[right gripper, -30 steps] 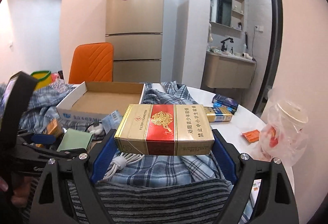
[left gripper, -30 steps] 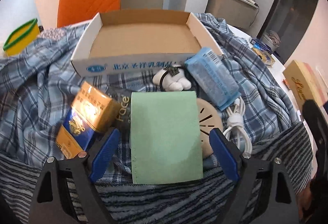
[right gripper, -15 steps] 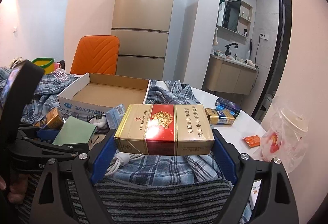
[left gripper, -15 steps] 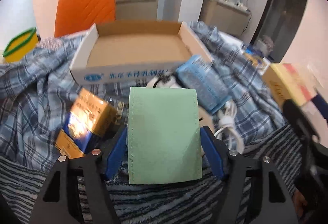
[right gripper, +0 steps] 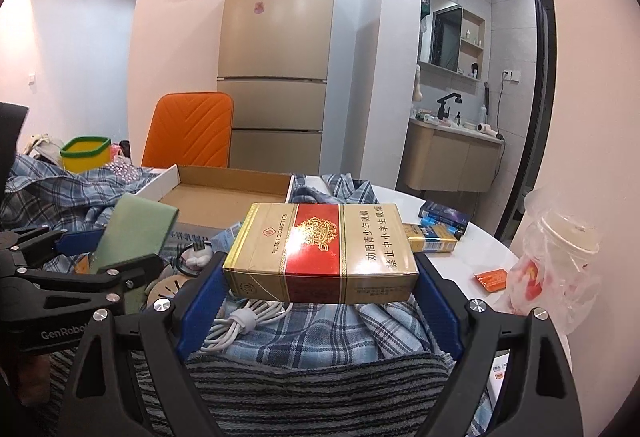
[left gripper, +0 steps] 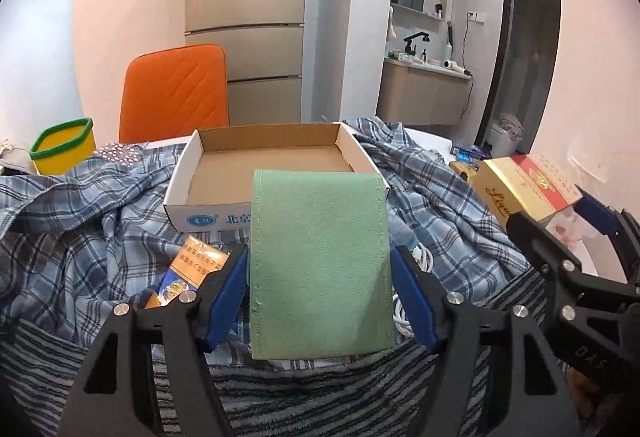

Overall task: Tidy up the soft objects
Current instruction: 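Grasp the green notebook with the left gripper while the right gripper carries the red pack, then lower the red pack and green notebook into the box and open both grippers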

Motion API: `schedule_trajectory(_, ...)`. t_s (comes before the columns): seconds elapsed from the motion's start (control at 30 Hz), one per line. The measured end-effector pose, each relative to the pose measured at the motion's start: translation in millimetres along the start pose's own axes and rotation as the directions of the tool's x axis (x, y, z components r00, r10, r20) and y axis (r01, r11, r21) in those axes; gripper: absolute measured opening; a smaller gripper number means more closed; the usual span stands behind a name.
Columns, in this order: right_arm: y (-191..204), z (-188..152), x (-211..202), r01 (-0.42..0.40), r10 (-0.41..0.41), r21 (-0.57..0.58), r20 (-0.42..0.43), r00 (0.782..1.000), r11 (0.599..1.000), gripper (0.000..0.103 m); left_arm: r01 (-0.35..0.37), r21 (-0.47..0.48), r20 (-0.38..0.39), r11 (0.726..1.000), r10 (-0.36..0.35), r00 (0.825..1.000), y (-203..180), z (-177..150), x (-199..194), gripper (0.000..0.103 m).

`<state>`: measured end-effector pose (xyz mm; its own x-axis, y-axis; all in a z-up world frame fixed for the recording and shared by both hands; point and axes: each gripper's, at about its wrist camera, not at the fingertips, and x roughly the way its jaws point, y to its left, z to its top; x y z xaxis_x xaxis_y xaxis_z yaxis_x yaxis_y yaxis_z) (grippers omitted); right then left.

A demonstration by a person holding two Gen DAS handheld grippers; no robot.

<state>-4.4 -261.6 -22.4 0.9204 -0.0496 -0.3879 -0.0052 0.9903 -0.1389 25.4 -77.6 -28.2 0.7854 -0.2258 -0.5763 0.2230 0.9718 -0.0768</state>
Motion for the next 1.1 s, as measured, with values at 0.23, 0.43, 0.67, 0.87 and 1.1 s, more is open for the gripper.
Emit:
schedule_trajectory(0.23,-6,12,-8,-0.047,0.047,0.045,-0.011,0.999,0.998,0.09,-0.011,0.015,0.067,1.0,0.01,0.998,3,23,-34,0.069)
schedule_trajectory(0.43,0,46,-14,-0.093,0.089,0.046,0.074,0.993,0.995,0.09,-0.016,0.053,0.147,0.998,0.008,0.989,15,58,-51,0.069)
schedule_trajectory(0.67,10,90,-4,-0.158,0.149,0.064,0.13,0.98,0.985,0.09,-0.07,0.025,0.257,0.997,0.062,0.965,38,94,-63,0.069)
schedule_trajectory(0.87,22,129,6,-0.139,0.121,0.06,0.234,0.965,0.989,0.09,-0.088,-0.003,0.358,0.996,0.083,0.93,50,121,-59,0.069)
schedule_trajectory(1.1,44,154,44,-0.122,0.102,0.059,0.259,0.96,0.991,0.09,-0.1,-0.021,0.443,0.995,0.099,0.891,68,144,-41,0.069)
